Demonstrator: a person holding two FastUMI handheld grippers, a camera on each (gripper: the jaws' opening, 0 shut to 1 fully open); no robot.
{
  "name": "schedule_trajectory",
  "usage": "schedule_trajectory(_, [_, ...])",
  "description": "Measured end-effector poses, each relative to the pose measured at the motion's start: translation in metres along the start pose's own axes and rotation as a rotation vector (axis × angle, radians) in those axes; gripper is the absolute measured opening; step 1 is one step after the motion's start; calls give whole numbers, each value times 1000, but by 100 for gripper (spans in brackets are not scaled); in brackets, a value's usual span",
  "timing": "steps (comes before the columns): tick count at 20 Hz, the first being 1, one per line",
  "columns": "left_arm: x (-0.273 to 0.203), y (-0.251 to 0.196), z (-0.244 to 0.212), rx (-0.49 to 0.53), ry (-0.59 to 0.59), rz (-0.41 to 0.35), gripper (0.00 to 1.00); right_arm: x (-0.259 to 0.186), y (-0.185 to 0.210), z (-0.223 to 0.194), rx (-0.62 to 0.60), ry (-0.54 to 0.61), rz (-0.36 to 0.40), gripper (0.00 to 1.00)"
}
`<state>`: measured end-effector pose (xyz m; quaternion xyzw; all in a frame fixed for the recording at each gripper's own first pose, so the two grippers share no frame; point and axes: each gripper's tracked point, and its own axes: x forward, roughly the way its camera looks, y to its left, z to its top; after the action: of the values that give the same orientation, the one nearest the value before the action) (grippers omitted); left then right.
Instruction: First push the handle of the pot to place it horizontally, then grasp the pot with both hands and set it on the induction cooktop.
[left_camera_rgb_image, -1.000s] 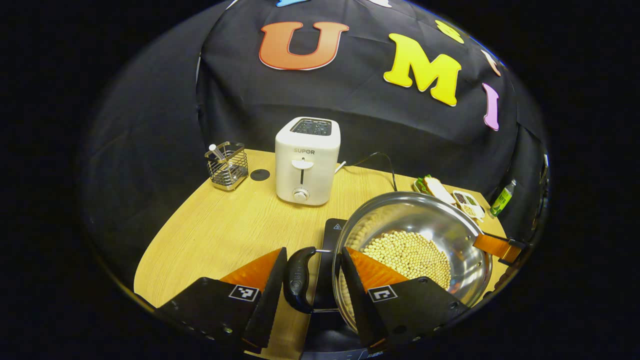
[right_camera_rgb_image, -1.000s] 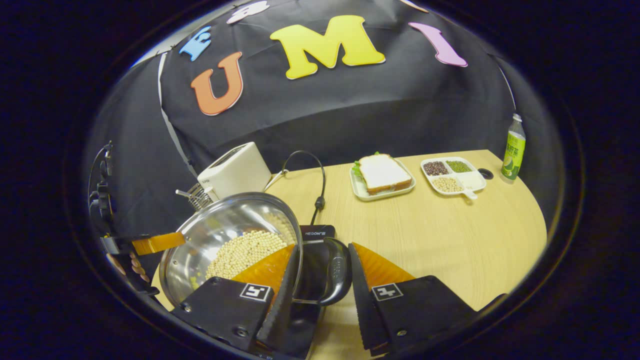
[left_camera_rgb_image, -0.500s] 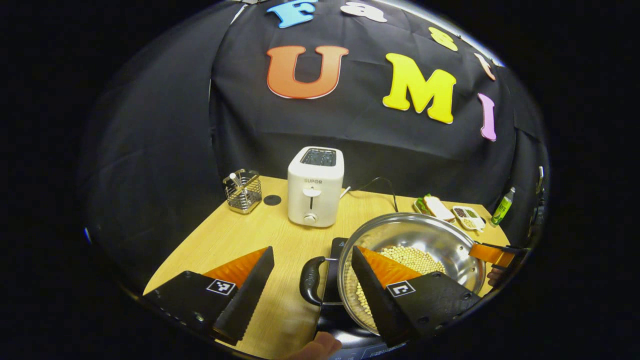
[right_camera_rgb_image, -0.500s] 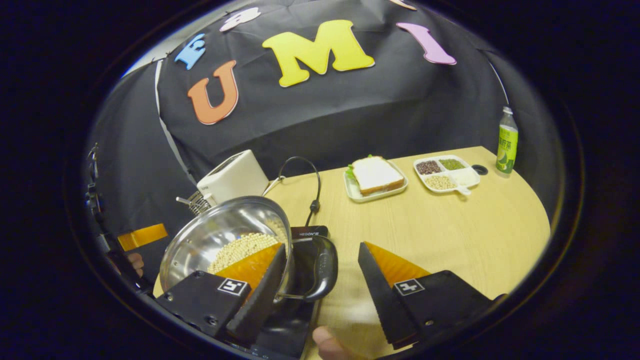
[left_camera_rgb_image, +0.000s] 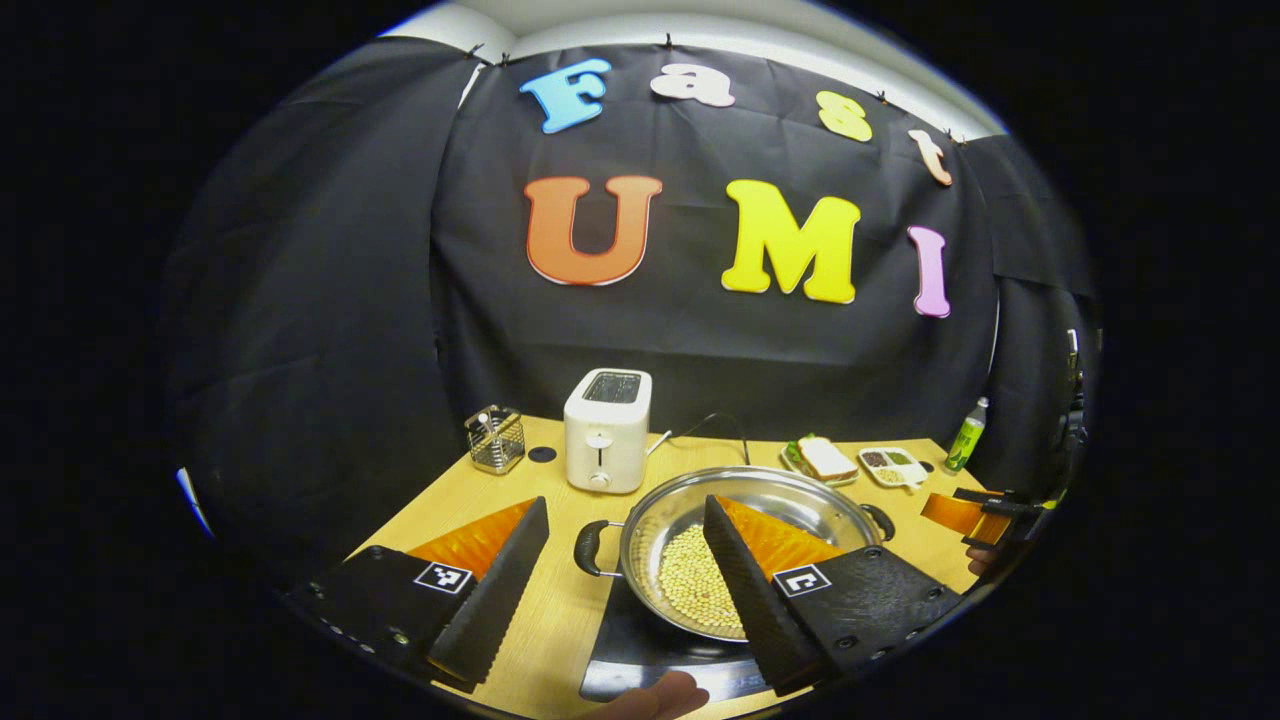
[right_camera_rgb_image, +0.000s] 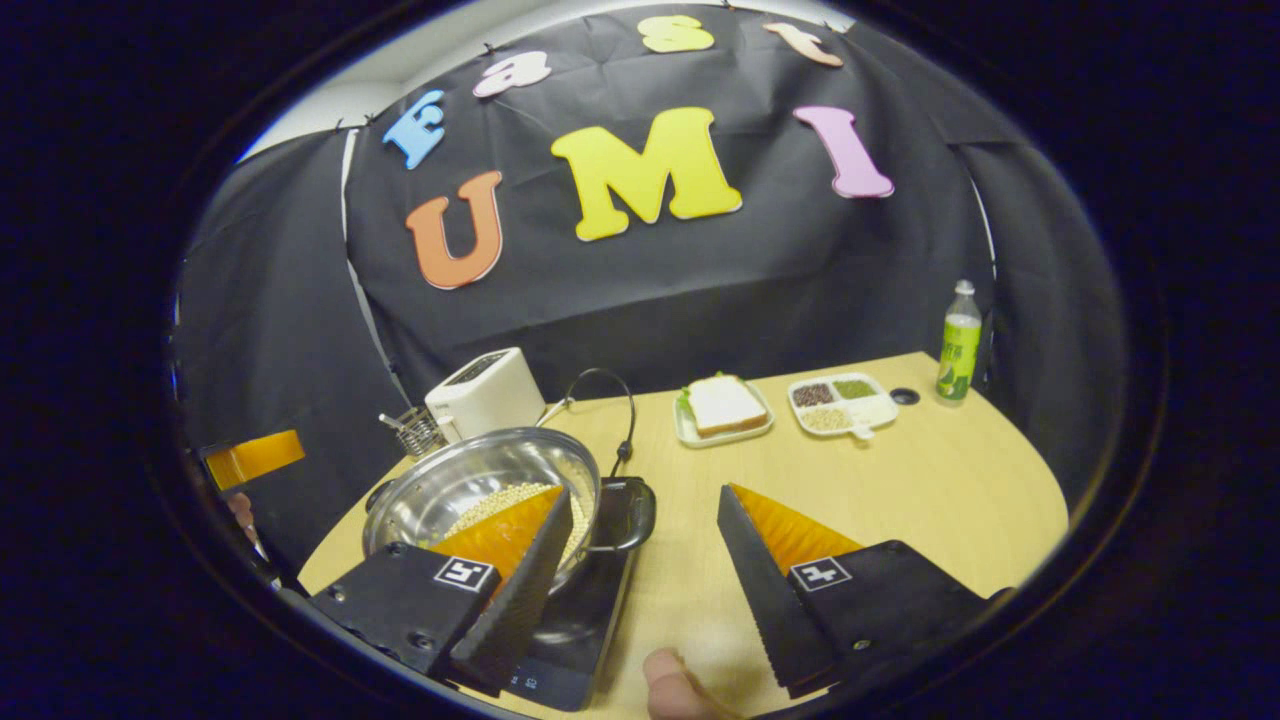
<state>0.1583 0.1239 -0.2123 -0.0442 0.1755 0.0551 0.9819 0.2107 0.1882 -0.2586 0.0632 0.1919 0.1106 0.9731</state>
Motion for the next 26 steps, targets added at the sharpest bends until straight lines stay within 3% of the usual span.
schedule_trajectory(7, [-86,-32,54,18,-137,-14,96,-114,3,55,-70,-187,-38,96])
schedule_trajectory(11, [-134,-52,62,30,-167,-30,95,-184,-5,80,-125,-293,-88,99])
schedule_trajectory(12, [-147,-62,57,31,-159,-55,95,-200,-8,82,-129,-305,-111,95])
schedule_trajectory(14, [-169,-71,53,36,-164,-82,95,-232,-11,78,-122,-308,-126,99])
schedule_trajectory(17, [-196,-67,55,48,-218,-39,95,-277,-15,84,-104,-357,-112,96])
schedule_trajectory(21, [-228,-79,52,31,-265,-49,95,-327,-47,85,-132,-424,-211,99])
schedule_trajectory(22, [-232,-82,47,37,-267,-53,95,-337,-54,85,-130,-441,-232,96])
schedule_trajectory(26, [-245,-89,41,98,-296,-12,96,-359,-68,73,-108,-458,-254,96])
